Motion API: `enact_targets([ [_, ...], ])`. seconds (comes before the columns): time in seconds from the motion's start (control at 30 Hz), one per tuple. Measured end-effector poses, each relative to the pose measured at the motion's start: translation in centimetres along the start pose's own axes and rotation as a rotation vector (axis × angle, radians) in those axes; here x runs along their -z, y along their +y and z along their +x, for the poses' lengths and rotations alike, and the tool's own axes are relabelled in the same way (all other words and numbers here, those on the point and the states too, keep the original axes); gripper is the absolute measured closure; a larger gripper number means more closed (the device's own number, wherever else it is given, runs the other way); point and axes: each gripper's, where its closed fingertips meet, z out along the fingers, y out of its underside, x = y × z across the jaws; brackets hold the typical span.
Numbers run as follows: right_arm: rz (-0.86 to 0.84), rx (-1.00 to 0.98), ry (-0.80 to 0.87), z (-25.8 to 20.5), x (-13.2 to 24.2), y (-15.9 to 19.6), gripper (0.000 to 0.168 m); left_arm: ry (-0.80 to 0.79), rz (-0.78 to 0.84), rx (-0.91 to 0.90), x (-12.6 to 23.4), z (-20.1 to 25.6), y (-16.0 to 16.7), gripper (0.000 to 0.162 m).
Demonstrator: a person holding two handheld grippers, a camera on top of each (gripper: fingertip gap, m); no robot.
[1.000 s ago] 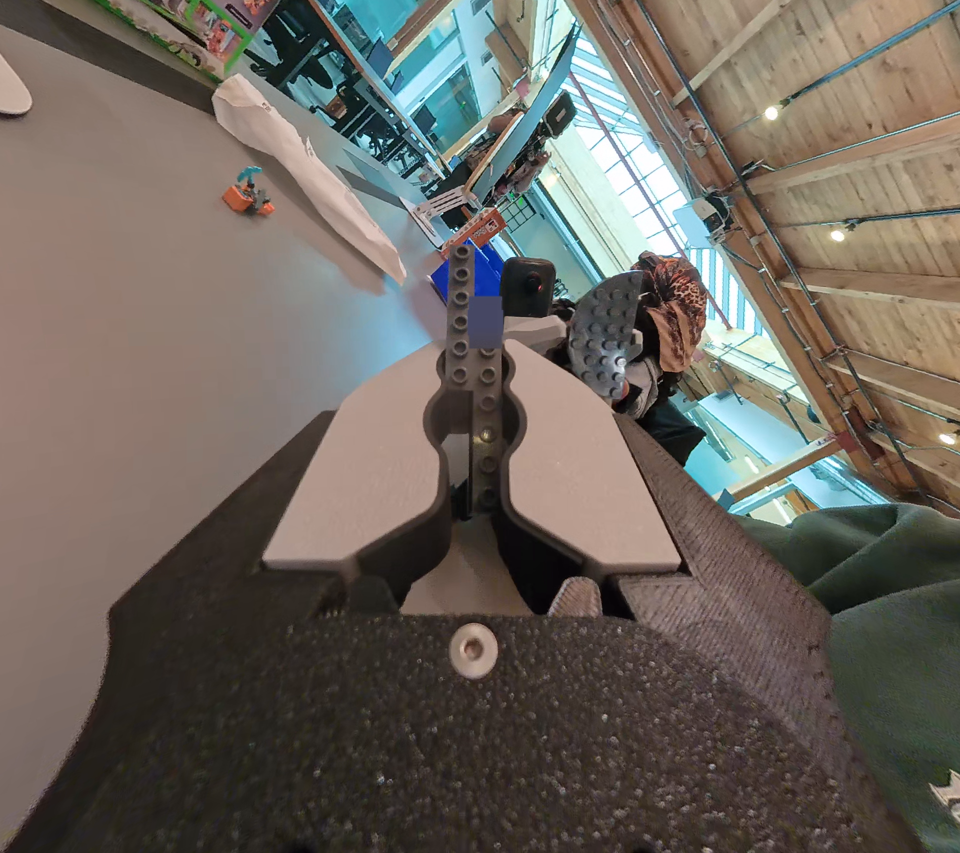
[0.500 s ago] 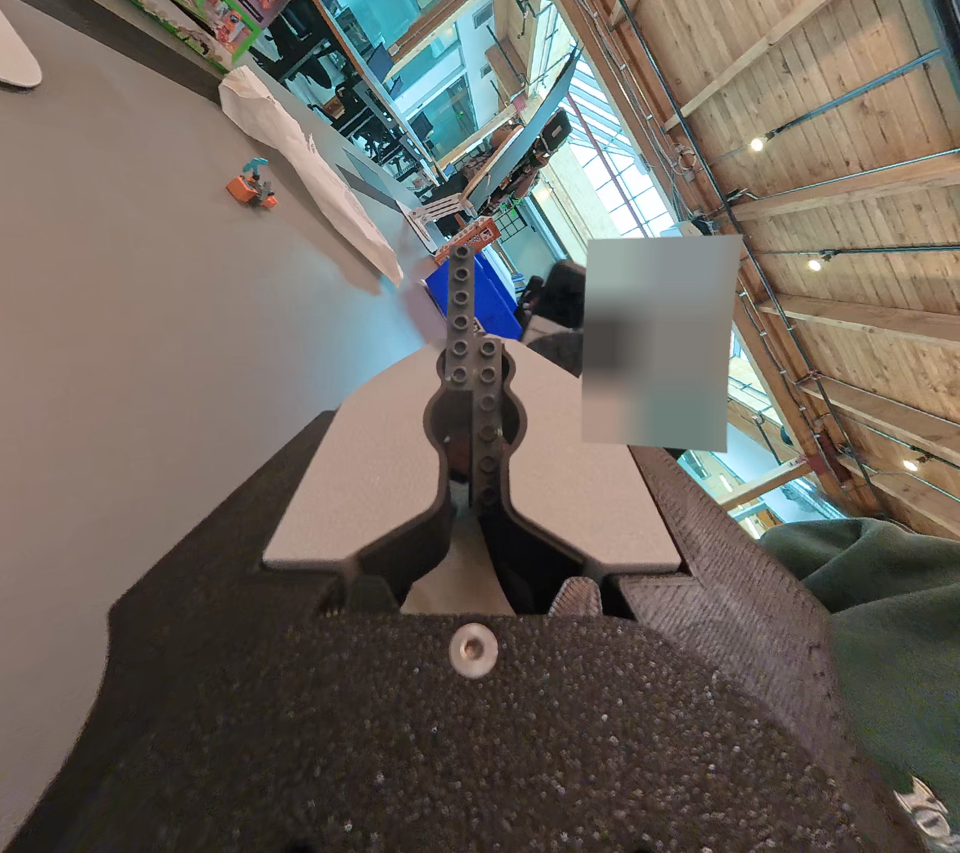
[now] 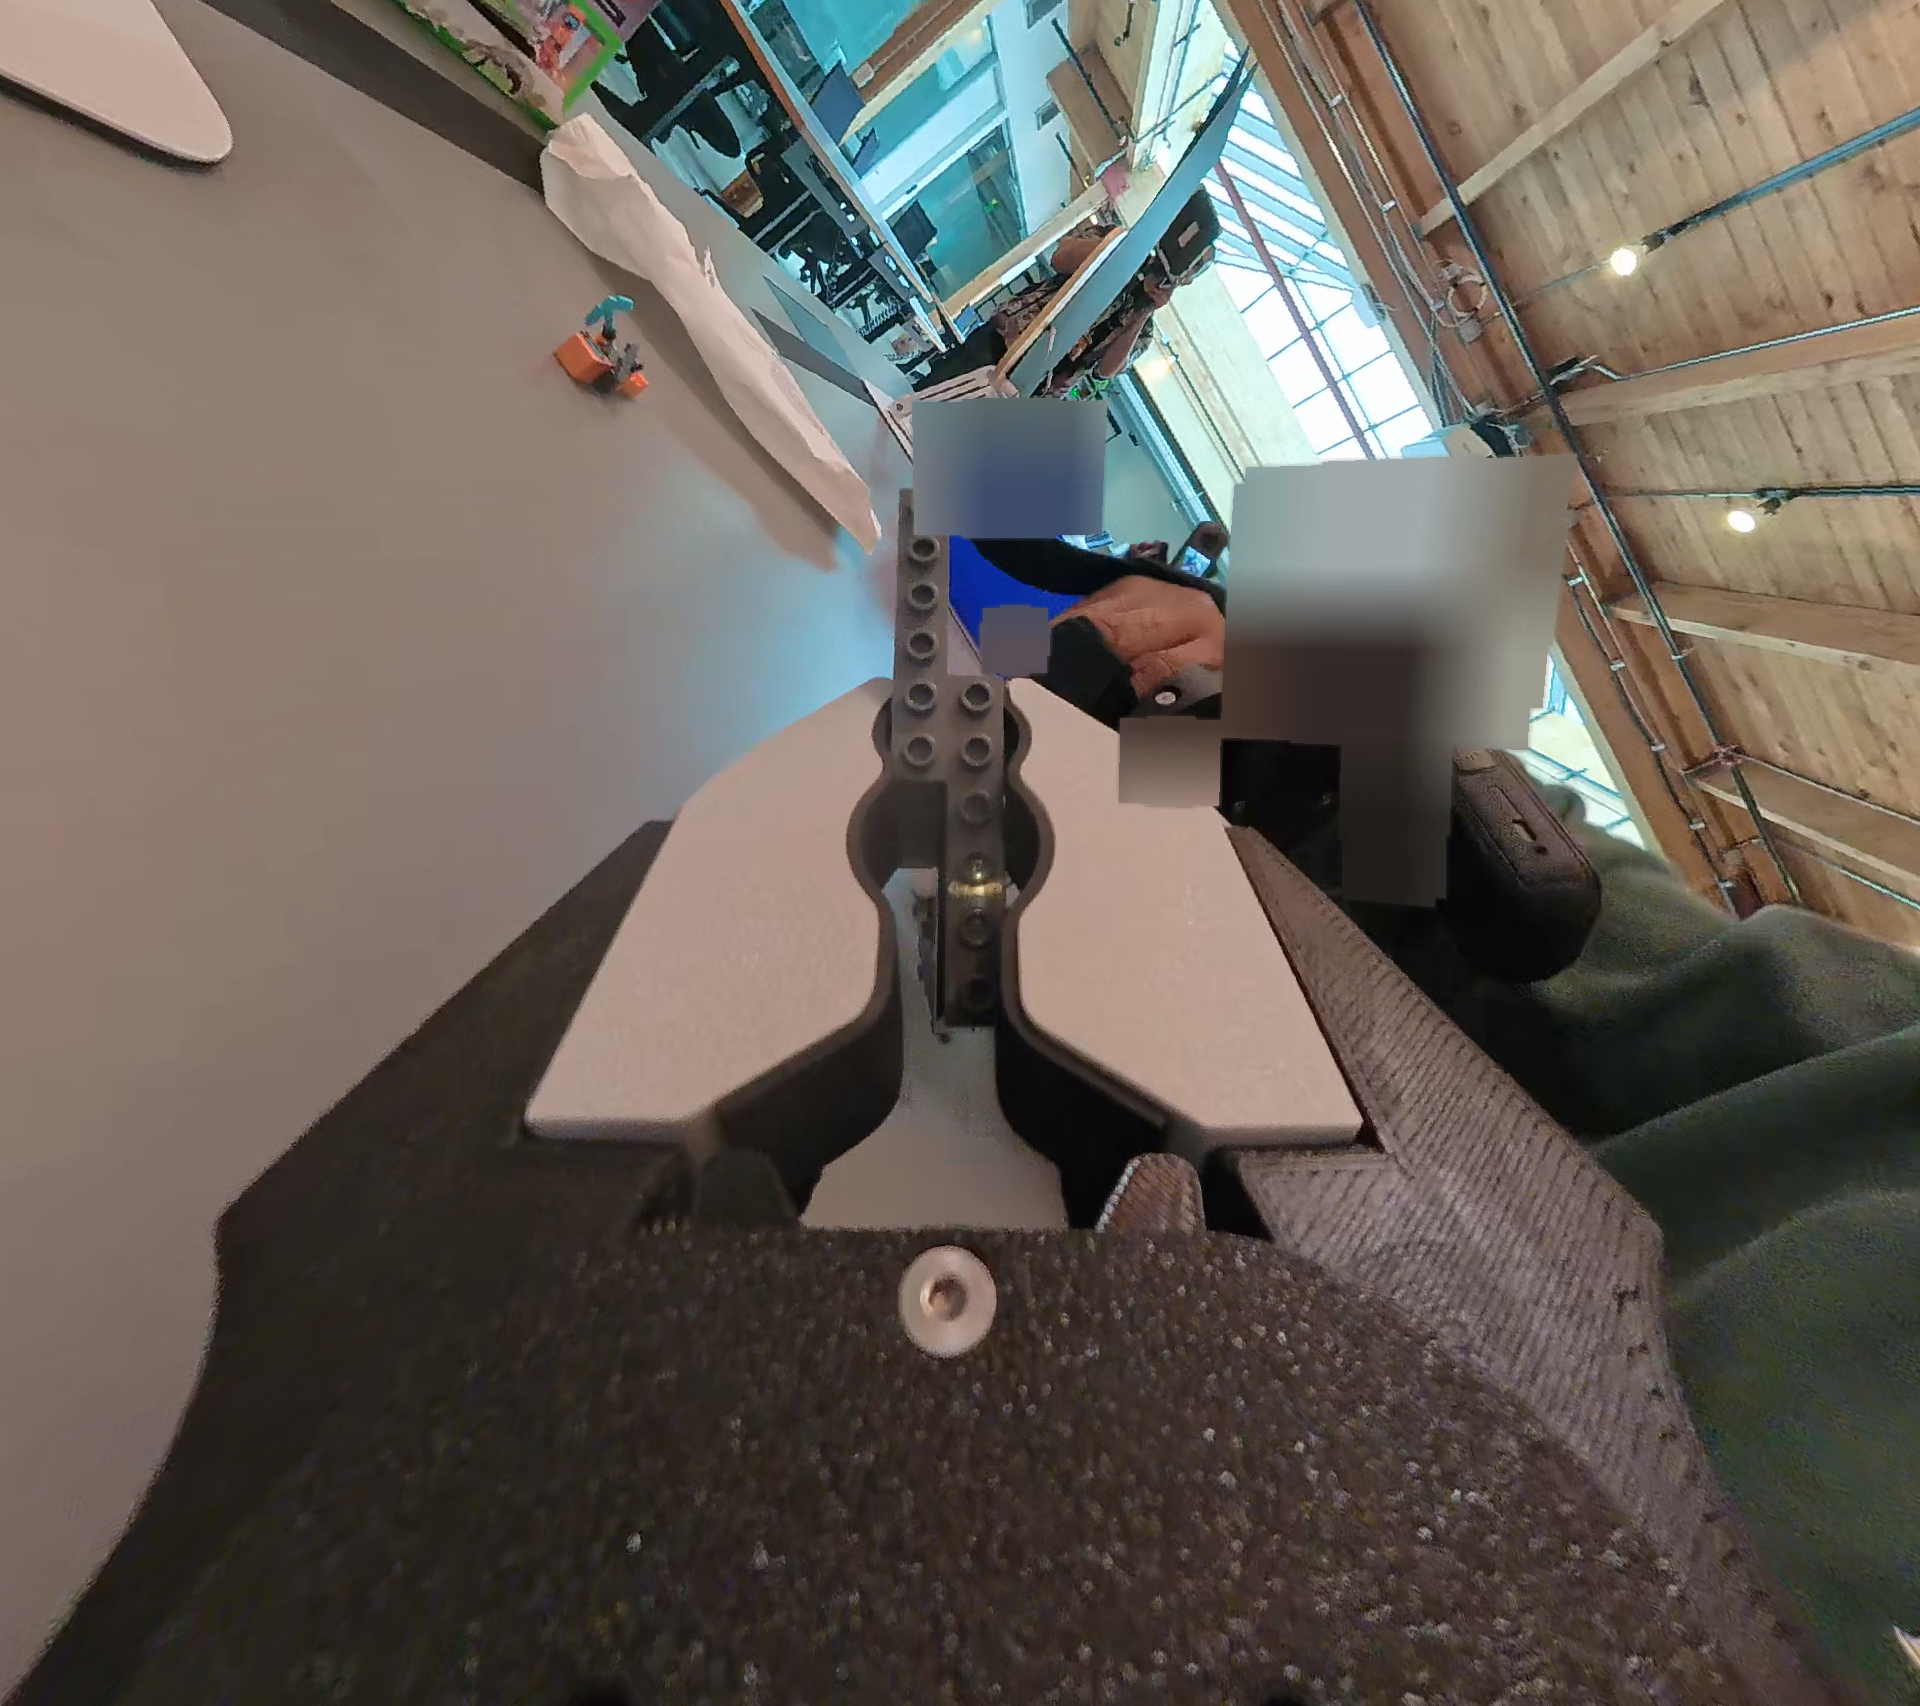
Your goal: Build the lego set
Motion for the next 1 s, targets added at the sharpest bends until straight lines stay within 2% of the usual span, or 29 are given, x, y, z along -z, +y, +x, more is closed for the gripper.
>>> enact_targets([
  [0.13,-0.033,0.070,-0.130,-0.7,-0.7,-0.1,0.135,-0.005,-0.014,-0.006,-0.1,-0.2,0.3,0.148],
  [0.3,0.051,-0.175,-0.145,0.2,-0.1,-0.7,0.130,-0.009,-0.008,-0.004,0.1,-0.4,0.0,0.148],
  [0.37,0.065,-0.405,-0.118,0.7,0.4,-1.0,0.132,-0.012,-0.008,-0.001,0.1,-0.6,0.0,0.148],
  [0.47,0.008,-0.879,-0.129,-0.4,0.5,-0.8,0.130,-0.021,0.000,-0.002,0.2,-0.7,-0.3,0.148],
  [0.53,0.040,-1.142,-0.177,-2.1,0.4,-1.5,0.116,-0.025,0.001,-0.013,0.2,-0.6,-0.4,0.148],
  [0.67,0.012,-1.383,-0.097,-3.6,0.2,-1.2,0.103,-0.032,-0.012,-0.034,0.0,-0.9,-0.7,0.148],
  [0.87,-0.069,-1.491,-0.042,-2.8,-0.8,-1.0,0.097,-0.031,-0.018,-0.046,0.2,-0.9,-0.7,0.148],
  [1.0,-0.141,-1.458,-0.048,-1.2,-2.0,0.1,0.099,-0.048,-0.018,-0.075,0.4,-1.0,-0.8,0.148],
])
